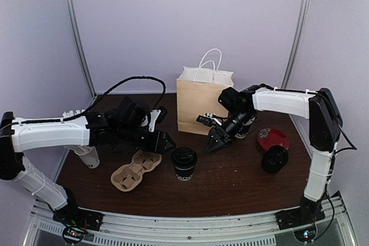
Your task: Pack the takeout coffee
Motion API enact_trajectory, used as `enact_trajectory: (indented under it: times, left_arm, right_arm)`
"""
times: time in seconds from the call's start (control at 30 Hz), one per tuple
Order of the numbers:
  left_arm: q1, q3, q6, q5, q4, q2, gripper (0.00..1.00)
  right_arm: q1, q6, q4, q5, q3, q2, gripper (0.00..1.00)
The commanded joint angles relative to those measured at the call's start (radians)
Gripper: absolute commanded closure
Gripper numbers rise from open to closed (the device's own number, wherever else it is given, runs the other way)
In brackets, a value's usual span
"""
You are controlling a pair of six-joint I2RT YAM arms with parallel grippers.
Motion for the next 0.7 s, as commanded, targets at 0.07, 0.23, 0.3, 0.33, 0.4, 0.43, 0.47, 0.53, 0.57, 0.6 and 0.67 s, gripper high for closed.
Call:
enact_trajectory:
  times: [0.07,0.23,0.3,0.33,0.4,0.43,0.47,0.53,0.57,0.6,0.67]
  left_arm:
    - [-0.002,-0.022,-0.041,0.051,0.084,0.019,0.49]
    - [-0.002,0.000,-0.033,0.059,0.101,0.070,0.49]
    - [-0.001,0.001,-0.032,0.072,0.109,0.085,0.51]
    - [-0.002,0.001,-0.031,0.078,0.111,0.093,0.52]
    - [-0.002,-0.003,-0.032,0.089,0.112,0.107,0.53]
    - [-0.002,-0.005,-0.033,0.090,0.114,0.112,0.54]
    - [-0.002,-0.009,-0.033,0.089,0.114,0.116,0.56]
    - [-0.002,-0.016,-0.032,0.087,0.109,0.122,0.57]
    - [-0.002,-0.019,-0.032,0.085,0.102,0.126,0.58]
    - [-0.002,-0.023,-0.034,0.083,0.099,0.129,0.59]
    - [-0.002,-0.038,-0.042,0.088,0.107,0.129,0.59]
  right_arm:
    - [0.012,0.084,0.077,-0.124,-0.007,0.065,0.50]
    - [0.018,0.123,0.095,-0.136,-0.013,0.093,0.50]
    - [0.020,0.132,0.099,-0.145,-0.012,0.100,0.51]
    - [0.020,0.134,0.101,-0.148,-0.011,0.105,0.51]
    - [0.023,0.138,0.104,-0.163,-0.010,0.114,0.51]
    - [0.024,0.141,0.105,-0.167,-0.010,0.116,0.51]
    - [0.027,0.141,0.108,-0.168,-0.011,0.119,0.51]
    - [0.032,0.142,0.108,-0.167,-0.011,0.125,0.50]
    - [0.035,0.144,0.108,-0.166,-0.008,0.130,0.47]
    - [0.038,0.145,0.106,-0.165,-0.007,0.134,0.46]
    - [0.043,0.140,0.099,-0.157,-0.002,0.142,0.45]
